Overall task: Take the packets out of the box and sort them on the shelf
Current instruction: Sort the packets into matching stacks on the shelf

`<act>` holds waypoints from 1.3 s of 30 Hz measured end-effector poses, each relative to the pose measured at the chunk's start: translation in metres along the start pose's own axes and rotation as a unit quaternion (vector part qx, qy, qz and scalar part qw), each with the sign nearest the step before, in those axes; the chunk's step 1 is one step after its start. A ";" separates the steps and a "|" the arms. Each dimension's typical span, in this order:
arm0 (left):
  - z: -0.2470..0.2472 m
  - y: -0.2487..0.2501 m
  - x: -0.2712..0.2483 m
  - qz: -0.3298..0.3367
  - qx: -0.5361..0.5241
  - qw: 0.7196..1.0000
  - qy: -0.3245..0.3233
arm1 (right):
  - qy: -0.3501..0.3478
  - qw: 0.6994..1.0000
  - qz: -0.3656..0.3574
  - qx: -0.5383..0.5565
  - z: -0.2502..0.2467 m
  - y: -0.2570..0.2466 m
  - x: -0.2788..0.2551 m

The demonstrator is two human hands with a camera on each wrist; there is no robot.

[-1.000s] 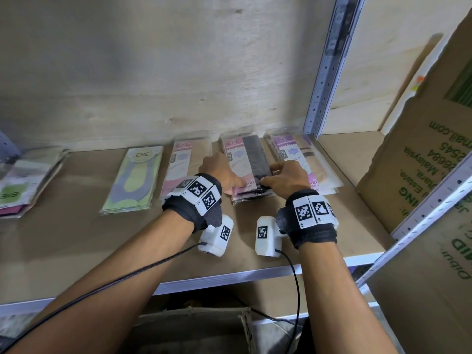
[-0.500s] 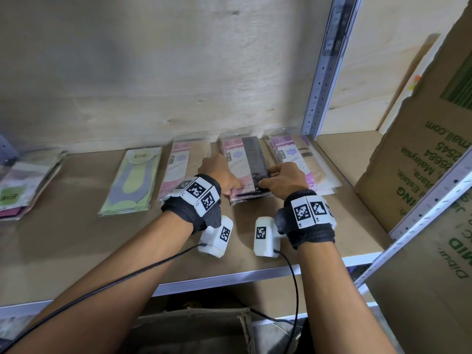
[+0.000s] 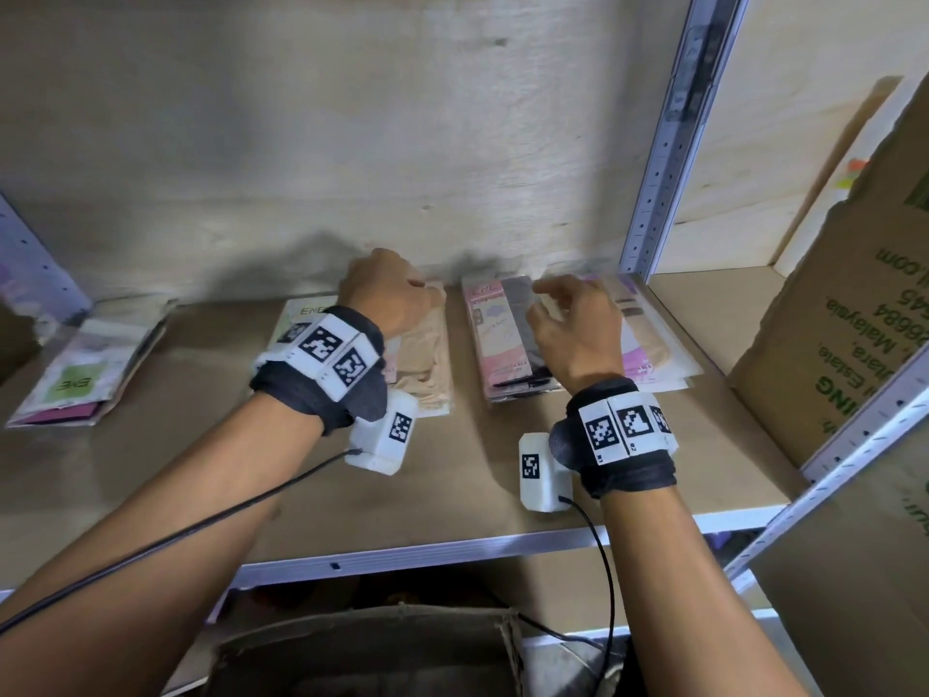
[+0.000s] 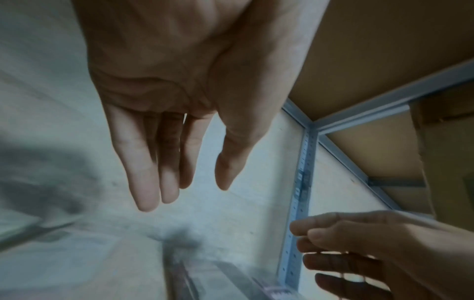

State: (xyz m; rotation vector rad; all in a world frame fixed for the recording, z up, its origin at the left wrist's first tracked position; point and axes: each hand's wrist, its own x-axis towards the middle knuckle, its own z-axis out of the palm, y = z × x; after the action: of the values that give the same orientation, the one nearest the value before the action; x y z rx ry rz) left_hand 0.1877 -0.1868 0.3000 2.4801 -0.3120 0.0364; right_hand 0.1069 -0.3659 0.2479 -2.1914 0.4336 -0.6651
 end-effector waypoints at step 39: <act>-0.084 -0.143 -0.013 -0.117 -0.159 0.980 -0.020 | -0.138 0.979 -0.047 0.141 0.074 -0.085 -0.039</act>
State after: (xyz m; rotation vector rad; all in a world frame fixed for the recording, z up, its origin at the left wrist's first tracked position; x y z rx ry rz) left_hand 0.2122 -0.0235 0.2821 2.1838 -0.0368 -0.1507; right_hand 0.1268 -0.2487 0.2604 -2.0026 0.0846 -0.4315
